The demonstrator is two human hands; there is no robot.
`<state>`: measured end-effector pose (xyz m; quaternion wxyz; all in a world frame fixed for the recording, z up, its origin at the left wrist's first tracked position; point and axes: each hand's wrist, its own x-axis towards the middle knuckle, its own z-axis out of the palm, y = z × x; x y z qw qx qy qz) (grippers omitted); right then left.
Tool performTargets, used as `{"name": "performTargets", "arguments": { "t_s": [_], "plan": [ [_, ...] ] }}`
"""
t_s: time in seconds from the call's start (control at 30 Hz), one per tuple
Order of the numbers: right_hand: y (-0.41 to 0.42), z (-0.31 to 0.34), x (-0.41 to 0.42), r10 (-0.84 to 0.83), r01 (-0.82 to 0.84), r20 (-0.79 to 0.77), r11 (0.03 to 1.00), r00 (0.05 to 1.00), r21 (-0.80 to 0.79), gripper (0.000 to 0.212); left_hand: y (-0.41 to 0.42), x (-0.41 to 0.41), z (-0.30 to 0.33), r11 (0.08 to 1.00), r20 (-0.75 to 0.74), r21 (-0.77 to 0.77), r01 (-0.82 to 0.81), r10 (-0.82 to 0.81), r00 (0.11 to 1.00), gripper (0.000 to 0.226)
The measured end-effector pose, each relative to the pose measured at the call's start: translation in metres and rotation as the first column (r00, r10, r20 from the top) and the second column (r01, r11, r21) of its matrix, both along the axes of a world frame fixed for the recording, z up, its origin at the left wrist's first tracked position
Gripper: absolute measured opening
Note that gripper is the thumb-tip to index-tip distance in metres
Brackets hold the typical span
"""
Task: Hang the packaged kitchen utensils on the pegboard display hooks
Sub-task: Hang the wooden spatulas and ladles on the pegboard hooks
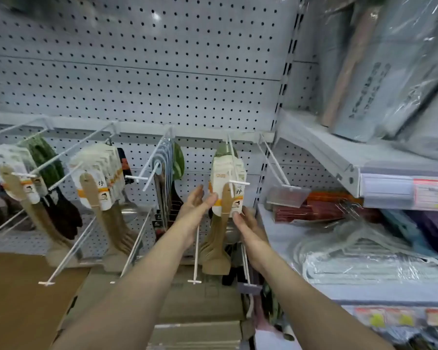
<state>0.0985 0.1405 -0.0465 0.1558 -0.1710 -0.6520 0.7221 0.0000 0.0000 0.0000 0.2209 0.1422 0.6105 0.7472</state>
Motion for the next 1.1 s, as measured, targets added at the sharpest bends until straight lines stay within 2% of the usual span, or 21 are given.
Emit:
{"name": "performTargets", "arguments": {
  "t_s": [0.13,0.2,0.3,0.37,0.5,0.67,0.8,0.93,1.0,1.1],
  "plan": [
    [-0.002,0.007,-0.007,0.014,-0.015,0.013,0.997,1.000,0.069,0.088,0.006,-0.016,0.001,0.997,-0.050,0.015,0.070,-0.069,0.996,0.104],
    [0.001,0.005,-0.012,0.023,-0.024,0.009,0.996,1.000,0.083,0.084,0.008,-0.025,0.001,0.996,-0.070,0.016,0.090,-0.088,0.994,0.108],
    [0.003,0.004,-0.022,0.006,-0.005,-0.005,0.997,1.000,0.082,0.095,0.010,-0.040,-0.003,0.988,-0.106,0.010,0.154,-0.152,0.983,0.114],
    [0.003,0.007,-0.026,-0.014,0.015,-0.014,0.995,1.000,0.098,0.094,0.012,-0.048,-0.004,0.982,-0.129,-0.001,0.187,-0.185,0.974,0.124],
    [0.008,0.004,-0.031,-0.006,0.008,-0.014,0.995,1.000,0.097,0.083,0.017,-0.059,-0.002,0.973,-0.149,0.004,0.230,-0.227,0.962,0.104],
    [0.014,0.002,-0.035,0.030,-0.032,0.025,0.994,0.999,0.101,0.062,0.027,-0.056,0.007,0.954,-0.185,-0.020,0.298,-0.296,0.937,0.095],
    [0.018,-0.002,-0.037,0.048,-0.051,0.031,0.994,0.998,0.099,0.065,0.031,-0.055,0.009,0.954,-0.213,-0.030,0.297,-0.296,0.931,0.108],
    [0.021,-0.010,-0.038,0.036,-0.042,0.060,0.993,0.998,0.110,0.059,0.028,-0.054,0.011,0.944,-0.217,-0.068,0.323,-0.330,0.919,0.093],
    [0.022,-0.016,-0.038,0.012,-0.019,0.066,0.993,0.998,0.115,0.062,0.027,-0.054,0.011,0.939,-0.207,-0.072,0.336,-0.343,0.916,0.082],
    [0.018,-0.017,-0.034,0.000,-0.007,0.074,0.994,0.997,0.105,0.071,0.026,-0.054,0.012,0.936,-0.194,-0.079,0.344,-0.353,0.915,0.079]
  ]
}}
